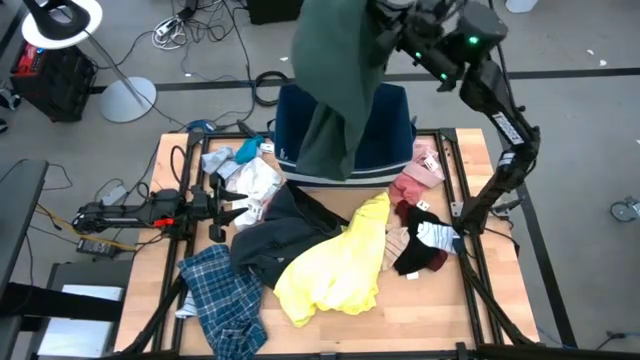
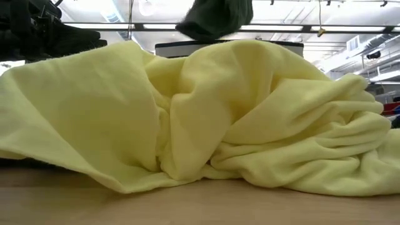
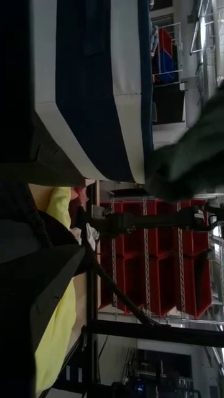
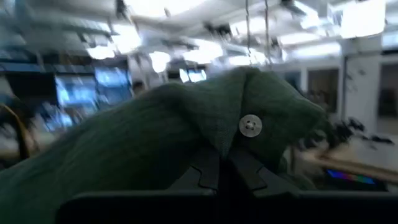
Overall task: Sort clothes
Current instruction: Put the green shirt into the blue bin, then put the yellow shirt into the blue bin
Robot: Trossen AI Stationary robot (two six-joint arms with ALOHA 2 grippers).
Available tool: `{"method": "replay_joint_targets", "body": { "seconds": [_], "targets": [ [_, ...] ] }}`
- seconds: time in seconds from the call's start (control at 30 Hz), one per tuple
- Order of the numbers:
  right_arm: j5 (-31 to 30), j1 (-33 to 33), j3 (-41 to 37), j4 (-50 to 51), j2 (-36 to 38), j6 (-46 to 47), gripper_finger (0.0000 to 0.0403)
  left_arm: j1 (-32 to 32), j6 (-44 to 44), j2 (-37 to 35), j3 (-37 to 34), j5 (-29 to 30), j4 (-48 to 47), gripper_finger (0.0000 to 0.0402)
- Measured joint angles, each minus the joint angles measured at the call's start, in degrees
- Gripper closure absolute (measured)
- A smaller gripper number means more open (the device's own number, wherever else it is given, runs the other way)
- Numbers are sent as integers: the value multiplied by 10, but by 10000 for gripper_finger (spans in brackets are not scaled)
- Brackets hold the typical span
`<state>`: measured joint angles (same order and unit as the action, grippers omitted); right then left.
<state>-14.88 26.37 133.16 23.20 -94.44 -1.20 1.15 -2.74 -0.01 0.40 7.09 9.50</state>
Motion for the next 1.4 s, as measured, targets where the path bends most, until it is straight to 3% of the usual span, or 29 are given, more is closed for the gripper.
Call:
{"method": "replay_joint_targets", "body": {
  "seconds": [0.13, 0.43, 0.6, 0.87, 1.07, 1.23, 1.4],
  "targets": [
    [2, 28, 0, 105, -11, 4, 398, 0, 0, 0, 0, 0, 0, 234],
    [28, 52, -5, 448, -49, 76, 397, 0, 0, 0, 0, 1, 0, 234],
    [44, 55, -5, 552, -111, 113, 389, 0, 0, 0, 0, 1, 0, 234],
    [154, 48, -5, 546, -235, 101, 334, 0, 0, 0, 0, 1, 0, 234],
    [158, 49, -5, 524, -301, 94, 258, 0, 0, 0, 0, 0, 0, 234],
    [149, 52, -5, 539, -297, 75, 213, 0, 0, 0, 0, -1, 0, 234],
    [113, 53, -4, 541, -229, 68, 200, 0, 0, 0, 0, -1, 0, 234]
  ]
}}
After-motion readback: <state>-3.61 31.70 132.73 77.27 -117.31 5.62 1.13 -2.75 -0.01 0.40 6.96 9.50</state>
